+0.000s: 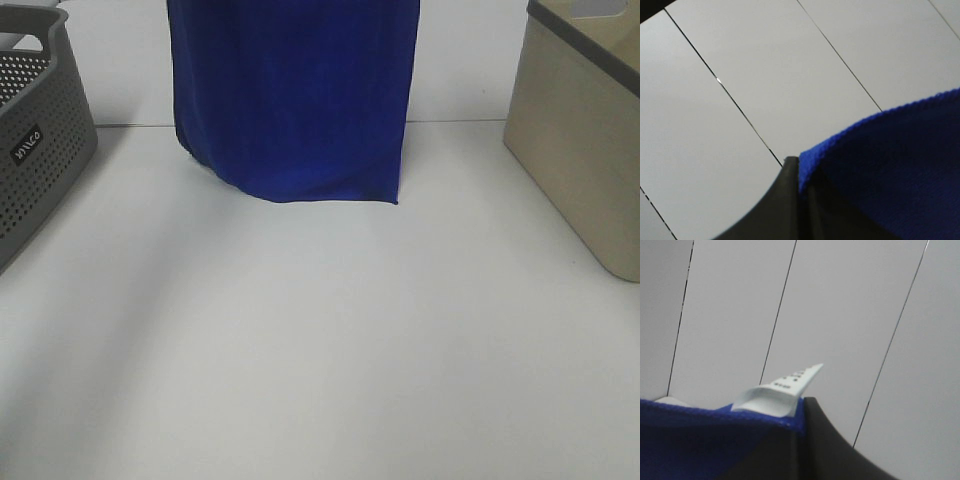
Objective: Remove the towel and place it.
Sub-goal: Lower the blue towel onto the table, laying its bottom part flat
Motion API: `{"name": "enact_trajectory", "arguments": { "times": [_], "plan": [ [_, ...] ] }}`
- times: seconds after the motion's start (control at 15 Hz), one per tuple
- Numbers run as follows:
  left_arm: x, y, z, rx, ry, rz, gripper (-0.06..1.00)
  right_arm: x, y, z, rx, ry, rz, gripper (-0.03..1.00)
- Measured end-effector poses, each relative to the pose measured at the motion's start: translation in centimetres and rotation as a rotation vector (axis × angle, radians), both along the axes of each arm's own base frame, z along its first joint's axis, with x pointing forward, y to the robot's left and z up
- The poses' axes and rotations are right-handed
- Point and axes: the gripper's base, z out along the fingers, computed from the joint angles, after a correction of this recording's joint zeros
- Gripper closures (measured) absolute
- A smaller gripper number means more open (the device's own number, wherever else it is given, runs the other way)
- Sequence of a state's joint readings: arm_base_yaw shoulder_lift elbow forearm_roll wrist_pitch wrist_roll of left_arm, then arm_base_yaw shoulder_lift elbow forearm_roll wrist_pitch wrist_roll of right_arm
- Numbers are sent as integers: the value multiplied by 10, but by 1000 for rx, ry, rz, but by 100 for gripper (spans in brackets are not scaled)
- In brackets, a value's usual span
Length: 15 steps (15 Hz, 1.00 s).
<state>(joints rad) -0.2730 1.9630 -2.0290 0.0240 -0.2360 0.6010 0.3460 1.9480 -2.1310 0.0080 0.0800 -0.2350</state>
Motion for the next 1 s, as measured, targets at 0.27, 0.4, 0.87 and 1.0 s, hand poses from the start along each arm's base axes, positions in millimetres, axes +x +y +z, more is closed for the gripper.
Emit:
{"name": "enact_trajectory", "arguments": {
  "times": [0.27,0.4,0.87,1.0],
  "plan": [
    [29,-6,10,3,-133,14,94,16,5,10,37,-107,-2,95],
    [36,-8,12,10,-143,21,94,19,0,13,42,-121,-15,95],
    [50,-11,-8,46,-7,28,94,26,-9,1,12,-18,-33,95],
    [52,-13,-19,66,150,21,94,25,-8,-9,-22,111,-27,95]
  ]
}}
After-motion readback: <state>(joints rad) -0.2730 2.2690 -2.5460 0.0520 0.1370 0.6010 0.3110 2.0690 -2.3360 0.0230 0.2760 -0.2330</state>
